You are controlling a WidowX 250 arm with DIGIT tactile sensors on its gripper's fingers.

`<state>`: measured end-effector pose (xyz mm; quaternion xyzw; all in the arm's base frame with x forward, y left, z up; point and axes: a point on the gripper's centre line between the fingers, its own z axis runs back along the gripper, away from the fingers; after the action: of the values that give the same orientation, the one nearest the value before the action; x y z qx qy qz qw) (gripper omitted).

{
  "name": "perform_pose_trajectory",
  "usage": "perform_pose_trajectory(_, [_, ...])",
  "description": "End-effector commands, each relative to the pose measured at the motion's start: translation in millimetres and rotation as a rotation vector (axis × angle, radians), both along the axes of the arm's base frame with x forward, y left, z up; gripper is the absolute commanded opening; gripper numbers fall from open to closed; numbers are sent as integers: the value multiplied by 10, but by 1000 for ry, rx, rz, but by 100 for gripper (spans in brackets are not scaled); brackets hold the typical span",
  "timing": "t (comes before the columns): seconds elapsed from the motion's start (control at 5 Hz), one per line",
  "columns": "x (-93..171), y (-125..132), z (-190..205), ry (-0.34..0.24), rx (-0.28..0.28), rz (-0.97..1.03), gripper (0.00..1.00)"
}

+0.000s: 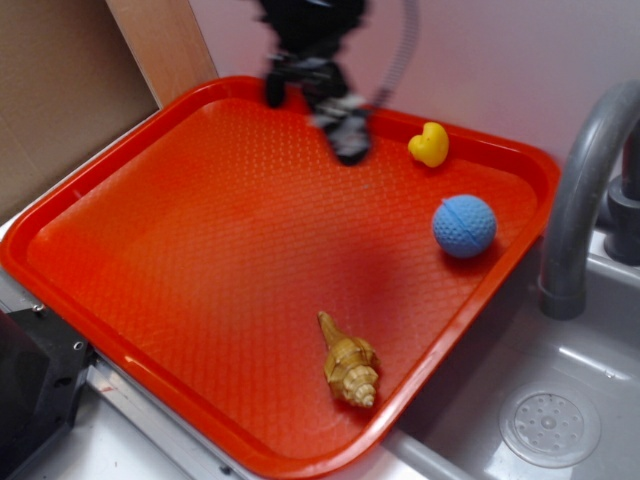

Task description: Grab the blue ball.

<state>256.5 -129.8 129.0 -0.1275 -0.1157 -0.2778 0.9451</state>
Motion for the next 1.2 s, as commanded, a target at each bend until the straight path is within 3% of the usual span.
perform_pose_trajectory(0.0, [-9, -25, 195, -97, 49, -59, 100])
perform_pose_trajectory(0.4, [359, -452, -255, -195, 174, -363, 100])
perform_pose_trajectory(0.6, [462, -622, -514, -131, 194, -430, 100])
perform_pose_trajectory(0.8, [452, -790, -678, -88, 135, -515, 100])
perform_pose_trajectory(1.0, [415, -934, -801, -34, 132, -582, 100])
